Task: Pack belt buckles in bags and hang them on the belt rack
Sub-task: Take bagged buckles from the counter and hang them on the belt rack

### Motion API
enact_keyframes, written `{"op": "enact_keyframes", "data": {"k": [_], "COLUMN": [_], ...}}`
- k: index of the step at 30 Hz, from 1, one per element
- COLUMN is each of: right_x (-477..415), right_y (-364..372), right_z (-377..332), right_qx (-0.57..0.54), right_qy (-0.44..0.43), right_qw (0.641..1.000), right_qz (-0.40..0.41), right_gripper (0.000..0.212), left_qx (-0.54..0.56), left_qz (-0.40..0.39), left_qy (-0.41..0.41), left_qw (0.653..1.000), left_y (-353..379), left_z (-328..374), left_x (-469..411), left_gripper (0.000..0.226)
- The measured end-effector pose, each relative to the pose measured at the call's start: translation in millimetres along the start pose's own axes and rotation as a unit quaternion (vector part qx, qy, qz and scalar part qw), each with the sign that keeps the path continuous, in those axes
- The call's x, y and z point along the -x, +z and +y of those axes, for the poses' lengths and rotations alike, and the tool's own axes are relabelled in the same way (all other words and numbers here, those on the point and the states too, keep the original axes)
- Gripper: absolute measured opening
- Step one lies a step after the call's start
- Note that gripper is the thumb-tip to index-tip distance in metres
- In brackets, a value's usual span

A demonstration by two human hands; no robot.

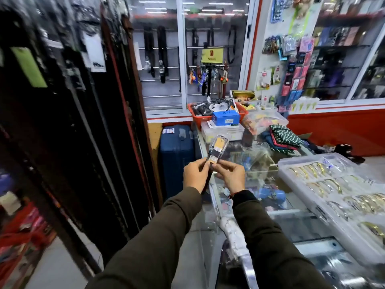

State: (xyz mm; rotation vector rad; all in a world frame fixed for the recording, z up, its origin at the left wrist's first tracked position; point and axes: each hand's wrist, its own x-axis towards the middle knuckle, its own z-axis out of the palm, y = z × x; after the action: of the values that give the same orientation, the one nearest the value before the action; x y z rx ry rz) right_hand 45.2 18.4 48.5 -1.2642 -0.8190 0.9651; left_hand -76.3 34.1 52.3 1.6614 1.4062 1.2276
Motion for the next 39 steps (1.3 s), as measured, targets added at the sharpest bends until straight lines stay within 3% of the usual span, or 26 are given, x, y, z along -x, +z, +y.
{"op": "enact_keyframes", "data": {"k": [7,24,32,39], "right_x": [41,93,111,110], "right_y": [49,140,168,184], "right_z": [-26,-176,-251,-288], "right_qx": [0.081,-0.017,-0.136,-0.140], "right_qy": [-0.091,-0.199,-0.176,-0.199], "right_qw": [0.992,0.954,0.930,0.923], "right_qz": [-0.038,-0.222,-0.293,-0.300], "right_gripper": [0.029,0.037,0.037,0.039], "left_qx": [-0.019,0.155,0.062,0.076], "left_qz": [0.114,0.245,0.288,0.296], "left_qy": [0.004,0.094,0.190,0.214], "left_qw": [0.993,0.952,0.936,0.928], "left_y": [-60,-195,-257,-280], "left_z": [10,116,186,224], "left_x": [29,25,4,-7], "left_gripper": [0.030,0.031,0.028,0.025]}}
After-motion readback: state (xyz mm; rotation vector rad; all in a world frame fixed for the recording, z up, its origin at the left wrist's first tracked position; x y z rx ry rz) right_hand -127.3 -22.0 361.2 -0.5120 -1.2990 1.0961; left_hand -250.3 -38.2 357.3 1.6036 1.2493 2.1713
